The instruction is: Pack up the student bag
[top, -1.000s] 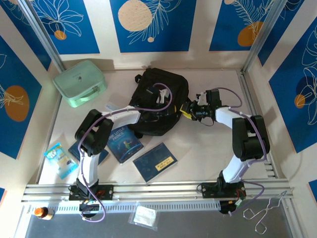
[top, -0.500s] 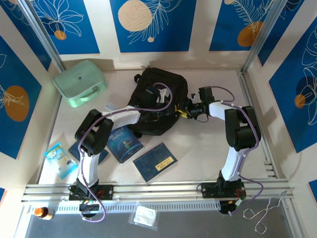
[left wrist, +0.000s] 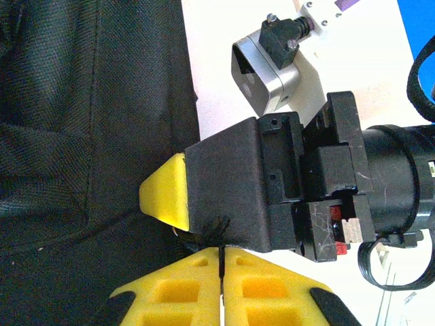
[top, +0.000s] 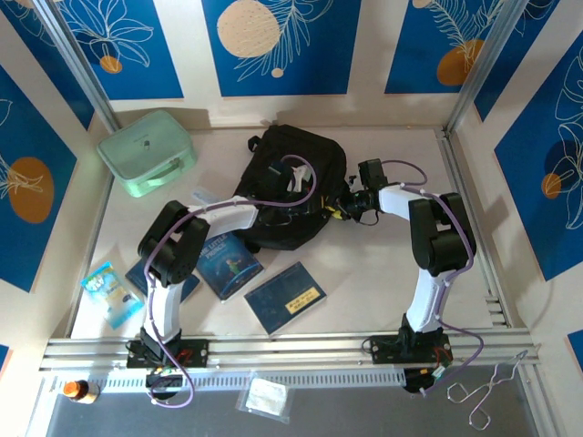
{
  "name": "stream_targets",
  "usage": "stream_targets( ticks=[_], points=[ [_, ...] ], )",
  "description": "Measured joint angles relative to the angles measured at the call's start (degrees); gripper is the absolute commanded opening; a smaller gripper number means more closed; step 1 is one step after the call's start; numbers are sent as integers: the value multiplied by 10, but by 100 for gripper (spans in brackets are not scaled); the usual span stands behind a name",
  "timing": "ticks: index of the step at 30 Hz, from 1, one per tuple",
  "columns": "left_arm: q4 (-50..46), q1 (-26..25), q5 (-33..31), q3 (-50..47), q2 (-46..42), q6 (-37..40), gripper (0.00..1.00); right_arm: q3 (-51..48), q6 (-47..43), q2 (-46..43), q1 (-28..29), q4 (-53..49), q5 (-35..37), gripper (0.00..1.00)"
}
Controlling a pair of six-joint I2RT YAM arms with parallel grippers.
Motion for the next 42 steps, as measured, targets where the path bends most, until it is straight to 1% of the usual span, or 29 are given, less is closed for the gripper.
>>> stream_targets(
  ticks=[2,5,8,10,14,17,21,25,29,34,37,42],
  points=[
    [0,0,0,0,0,4,0,-1,1,-1,-1,3,-2,26],
    [2,0,0,0,0,6,0,-14,2,-11,-8,15,-10,32],
    [4,0,0,0,0,8,0,-32,-4,-34,-27,23,-30,38],
    [5,0,0,0,0,10,0,-40,-19,-54,-39,27,-46,39],
    [7,0,3,0,0,23,0,-51,-79,-105,-52,29,-63,39],
    [19,0,10,-7,0,39,0,-54,-144,-140,-50,27,-73,38],
    [24,5,19,-36,-12,69,0,-54,-216,-160,-40,16,-73,39],
    [16,17,35,-66,-42,99,0,-57,-277,-166,-18,4,-71,40],
    [10,36,45,-71,-61,118,0,-57,-337,-166,-3,-1,-75,40],
    [7,49,54,-71,-66,126,0,-19,-416,-139,4,-34,-91,41],
    [8,52,61,-71,-66,126,0,5,-454,-116,10,-47,-86,41],
    [8,54,70,-71,-66,126,0,9,-508,-101,17,-47,-75,39]
  ],
)
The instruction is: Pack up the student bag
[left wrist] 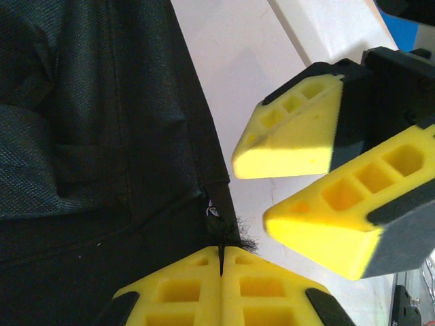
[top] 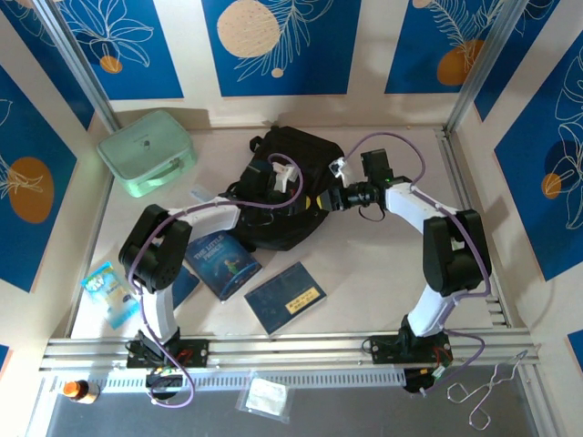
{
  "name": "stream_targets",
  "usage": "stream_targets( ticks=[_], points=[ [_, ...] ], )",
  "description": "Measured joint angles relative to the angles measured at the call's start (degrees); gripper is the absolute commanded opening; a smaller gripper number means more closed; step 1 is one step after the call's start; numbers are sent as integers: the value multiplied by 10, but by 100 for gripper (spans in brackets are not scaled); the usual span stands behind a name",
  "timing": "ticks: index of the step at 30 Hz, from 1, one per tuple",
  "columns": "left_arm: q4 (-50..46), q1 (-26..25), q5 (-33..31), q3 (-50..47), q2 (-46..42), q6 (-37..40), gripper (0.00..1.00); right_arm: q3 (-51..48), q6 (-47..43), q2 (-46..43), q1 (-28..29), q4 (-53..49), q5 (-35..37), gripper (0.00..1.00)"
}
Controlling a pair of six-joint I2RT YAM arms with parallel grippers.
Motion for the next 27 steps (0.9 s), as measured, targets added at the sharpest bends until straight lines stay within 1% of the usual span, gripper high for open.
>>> stream_targets(
  ticks=[8,15,20,27],
  points=[
    [7,1,6,0,0,-2,0,66,-106,45,4,-38,23,39],
    [9,1,8,0,0,-11,0,80,-202,54,8,-90,9,45],
    [12,1,9,0,0,-13,0,109,-239,79,8,-121,-1,46],
    [12,1,12,0,0,-13,0,110,-255,84,8,-126,-4,45]
  ],
)
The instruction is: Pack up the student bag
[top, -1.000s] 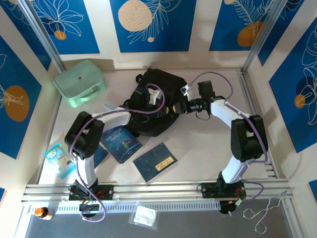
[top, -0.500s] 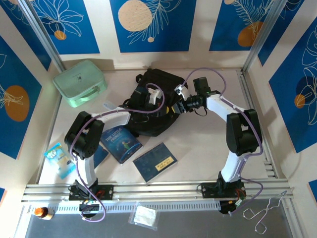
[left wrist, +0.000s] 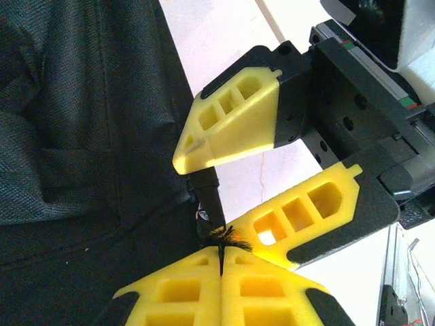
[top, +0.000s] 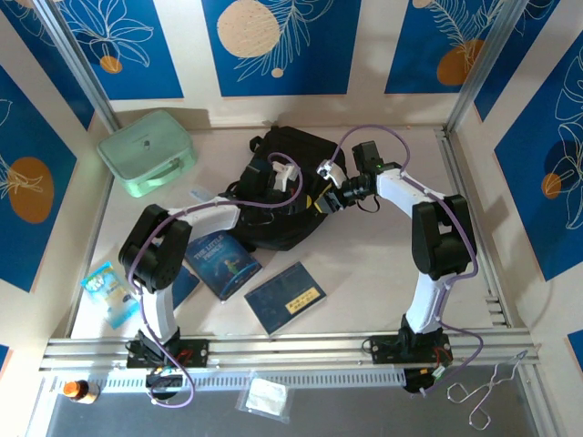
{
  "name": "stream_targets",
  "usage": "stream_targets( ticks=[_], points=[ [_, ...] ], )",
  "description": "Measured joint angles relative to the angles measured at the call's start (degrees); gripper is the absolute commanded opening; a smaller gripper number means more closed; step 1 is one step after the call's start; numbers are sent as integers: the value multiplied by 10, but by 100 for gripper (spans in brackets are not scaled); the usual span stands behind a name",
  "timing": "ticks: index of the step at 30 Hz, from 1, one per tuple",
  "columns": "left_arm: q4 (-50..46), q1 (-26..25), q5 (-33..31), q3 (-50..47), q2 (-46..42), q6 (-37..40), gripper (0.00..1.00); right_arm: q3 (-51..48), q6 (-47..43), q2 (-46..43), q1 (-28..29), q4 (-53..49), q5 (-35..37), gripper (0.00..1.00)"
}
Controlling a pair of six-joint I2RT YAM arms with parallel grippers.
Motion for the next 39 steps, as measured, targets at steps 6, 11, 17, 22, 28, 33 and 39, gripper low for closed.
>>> stream_targets(
  ticks=[6,11,17,22,28,33,39],
  points=[
    [0,0,0,0,0,-2,0,0,-10,7,-1,-3,-12,46],
    [0,0,0,0,0,-4,0,0,-23,7,-3,-7,-20,47],
    [0,0,0,0,0,-4,0,0,-33,7,0,-9,-16,47],
    [0,0,0,0,0,-5,0,0,-34,8,10,-4,5,46],
    [0,2,-1,0,0,-15,0,-15,-9,12,30,51,63,37],
    [0,3,-1,-15,0,-16,0,-82,23,-10,34,144,115,27],
    [12,4,-1,-16,0,-18,0,-85,80,-16,31,180,159,25]
  ],
)
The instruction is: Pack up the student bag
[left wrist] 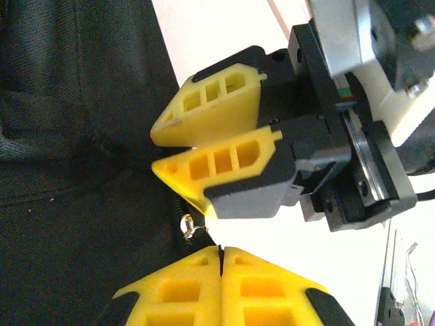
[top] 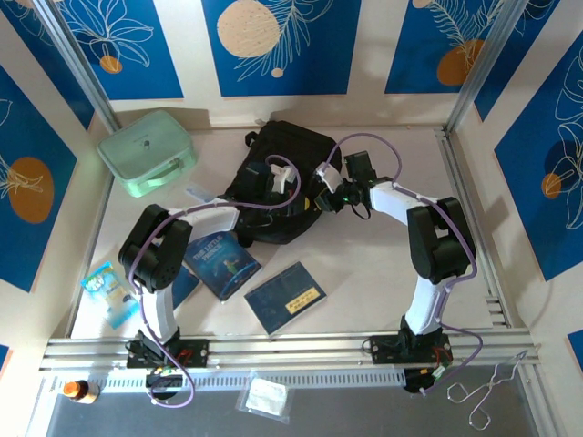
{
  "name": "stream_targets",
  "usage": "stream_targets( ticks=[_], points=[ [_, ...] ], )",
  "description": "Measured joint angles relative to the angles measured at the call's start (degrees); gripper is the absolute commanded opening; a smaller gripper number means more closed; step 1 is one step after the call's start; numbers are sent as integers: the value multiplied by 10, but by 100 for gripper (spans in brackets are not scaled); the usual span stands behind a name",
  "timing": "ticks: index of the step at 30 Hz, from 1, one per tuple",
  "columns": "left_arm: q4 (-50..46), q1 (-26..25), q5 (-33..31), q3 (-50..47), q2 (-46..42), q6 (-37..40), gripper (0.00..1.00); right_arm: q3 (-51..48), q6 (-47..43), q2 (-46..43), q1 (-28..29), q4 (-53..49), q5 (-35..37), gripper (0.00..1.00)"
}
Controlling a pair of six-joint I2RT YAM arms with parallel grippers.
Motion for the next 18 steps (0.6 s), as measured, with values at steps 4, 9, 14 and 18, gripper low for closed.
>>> stream_targets(
  ticks=[4,9,14,18],
  points=[
    [2,0,-2,0,0,0,0,4,57,-3,-6,-7,12,32],
    [1,0,-10,0,0,1,0,10,196,-33,-32,-42,0,47],
    [1,0,-15,0,0,1,0,8,385,-55,-46,-74,-19,53],
    [-2,0,-17,3,1,1,0,-33,523,-56,-21,-71,-31,58]
  ],
)
